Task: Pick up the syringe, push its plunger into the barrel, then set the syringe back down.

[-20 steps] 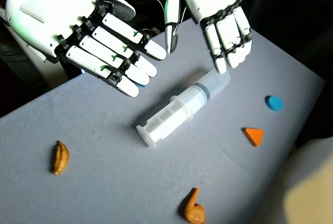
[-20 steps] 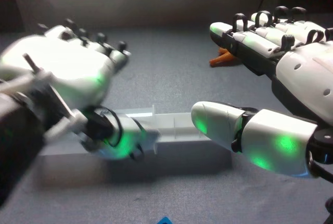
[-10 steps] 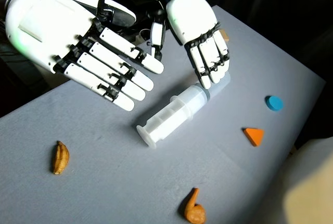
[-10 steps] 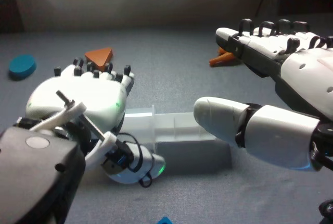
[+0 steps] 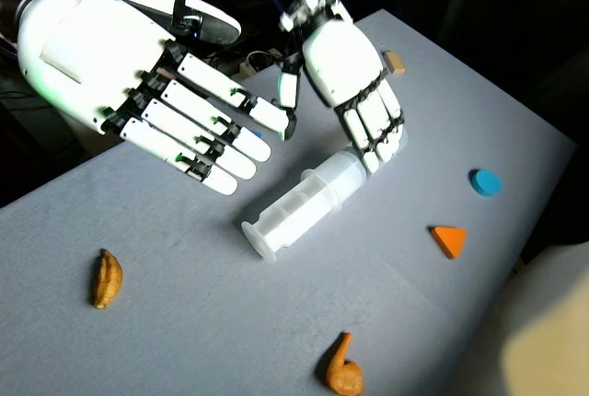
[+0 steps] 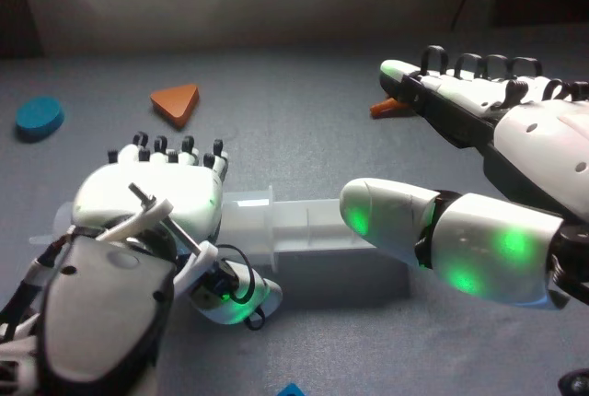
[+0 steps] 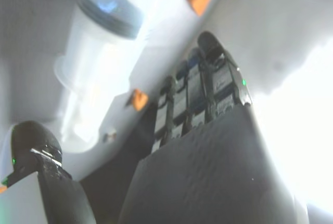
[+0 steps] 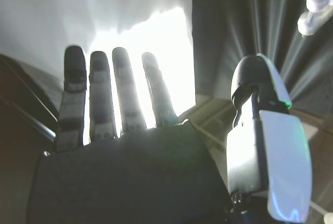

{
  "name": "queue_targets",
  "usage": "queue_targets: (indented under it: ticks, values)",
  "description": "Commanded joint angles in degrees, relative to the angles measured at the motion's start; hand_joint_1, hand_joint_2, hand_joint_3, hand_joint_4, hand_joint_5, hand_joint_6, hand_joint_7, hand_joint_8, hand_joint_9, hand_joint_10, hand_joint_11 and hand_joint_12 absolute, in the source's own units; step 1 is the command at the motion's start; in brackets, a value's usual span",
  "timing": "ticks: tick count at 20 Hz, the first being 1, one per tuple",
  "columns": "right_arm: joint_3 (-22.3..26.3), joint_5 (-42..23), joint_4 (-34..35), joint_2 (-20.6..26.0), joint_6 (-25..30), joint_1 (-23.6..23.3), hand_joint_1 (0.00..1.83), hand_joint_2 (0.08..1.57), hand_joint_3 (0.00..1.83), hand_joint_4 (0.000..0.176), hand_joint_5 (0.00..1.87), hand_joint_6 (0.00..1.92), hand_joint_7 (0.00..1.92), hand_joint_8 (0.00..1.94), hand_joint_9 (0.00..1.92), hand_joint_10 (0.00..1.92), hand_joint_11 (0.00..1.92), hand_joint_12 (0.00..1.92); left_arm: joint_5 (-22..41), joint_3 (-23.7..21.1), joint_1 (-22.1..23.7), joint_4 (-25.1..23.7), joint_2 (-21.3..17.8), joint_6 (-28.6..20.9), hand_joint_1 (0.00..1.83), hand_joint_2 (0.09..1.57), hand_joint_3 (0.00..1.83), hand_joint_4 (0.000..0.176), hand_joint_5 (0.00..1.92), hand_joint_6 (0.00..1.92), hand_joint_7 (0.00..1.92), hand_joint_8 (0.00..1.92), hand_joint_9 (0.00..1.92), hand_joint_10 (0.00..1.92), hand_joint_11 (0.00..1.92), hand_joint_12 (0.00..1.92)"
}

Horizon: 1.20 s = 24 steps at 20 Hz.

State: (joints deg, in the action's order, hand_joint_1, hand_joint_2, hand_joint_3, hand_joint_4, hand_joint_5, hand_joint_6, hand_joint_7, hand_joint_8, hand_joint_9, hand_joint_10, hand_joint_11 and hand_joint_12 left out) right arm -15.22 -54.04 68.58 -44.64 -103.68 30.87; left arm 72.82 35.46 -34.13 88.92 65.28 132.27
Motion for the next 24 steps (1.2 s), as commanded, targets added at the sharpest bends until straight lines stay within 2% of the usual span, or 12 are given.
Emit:
queue_targets:
  ticks: [1,3,6,8,11,16,19,21,24]
  values:
    - [-0.2,-2.6,-4.7,-0.1,0.5,-0.6,0.0,1.09,0.0,0.056,0.07,0.0,0.12,0.0,0.09,0.0,0.0,0.49,2.4,0.6,0.0,-5.5,0.4,-0.1,0.6,0.89,0.0,0.024,0.11,0.01,0.11,0.0,0.12,0.0,0.0,0.6]
    - [-0.2,-2.3,-4.7,-0.1,0.6,-0.8,0.0,1.09,0.0,0.056,0.08,0.0,0.13,0.0,0.11,0.01,0.0,0.57,1.4,2.6,-0.7,-5.7,1.6,-0.1,0.6,0.89,0.0,0.023,0.11,0.01,0.1,0.0,0.12,0.0,0.0,0.6]
    - [-0.2,-2.2,-4.7,-0.2,1.2,-0.9,0.0,1.09,0.0,0.057,0.08,0.0,0.12,0.0,0.1,0.0,0.0,0.52,0.2,4.7,-1.9,-8.2,2.7,-0.8,0.6,0.89,0.0,0.023,0.11,0.0,0.09,0.0,0.1,0.0,0.0,0.52]
    - [-0.2,-2.2,-4.7,-0.2,1.7,-0.9,0.0,1.09,0.0,0.056,0.08,0.0,0.14,0.0,0.13,0.01,0.0,0.6,0.4,5.4,-2.8,-9.5,2.8,-1.1,0.6,0.89,0.0,0.024,0.11,0.0,0.09,0.0,0.11,0.0,0.0,0.55]
    - [-0.2,-2.2,-4.7,-0.2,2.3,-1.0,0.0,1.09,0.0,0.056,0.08,0.0,0.13,0.0,0.12,0.0,0.0,0.61,2.3,5.8,-5.4,-12.3,3.0,-4.2,0.6,0.89,0.0,0.021,0.09,0.0,0.07,0.0,0.1,0.0,0.0,0.55]
    - [-0.2,-2.2,-4.7,-0.3,3.0,-1.2,0.0,1.1,0.0,0.056,0.09,0.0,0.14,0.0,0.13,0.0,0.0,0.66,2.6,7.9,-6.8,-13.3,3.8,-6.1,0.6,0.89,0.0,0.021,0.1,0.0,0.08,0.0,0.11,0.0,0.0,0.57]
    - [-0.2,-2.2,-4.7,-0.3,3.2,-1.2,0.0,1.1,0.0,0.055,0.1,0.01,0.14,0.0,0.13,0.0,0.0,0.66,1.8,9.4,-6.6,-13.5,4.8,-6.2,0.6,0.89,0.0,0.021,0.09,0.0,0.06,0.0,0.1,0.0,0.0,0.52]
    - [-0.2,-2.2,-4.7,-0.3,3.3,-1.2,0.0,1.1,0.0,0.056,0.09,0.0,0.13,0.0,0.11,0.0,0.0,0.59,1.1,10.3,-6.8,-14.0,5.6,-6.2,0.6,0.89,0.0,0.021,0.09,0.0,0.06,0.0,0.1,0.0,0.0,0.5]
    - [-0.2,-2.2,-4.7,-0.3,3.4,-1.2,0.0,1.1,0.0,0.057,0.08,0.0,0.13,0.0,0.12,0.0,0.0,0.65,0.8,10.7,-7.6,-14.8,5.9,-6.4,0.6,0.9,0.0,0.021,0.09,0.0,0.07,0.0,0.1,0.0,0.0,0.5]
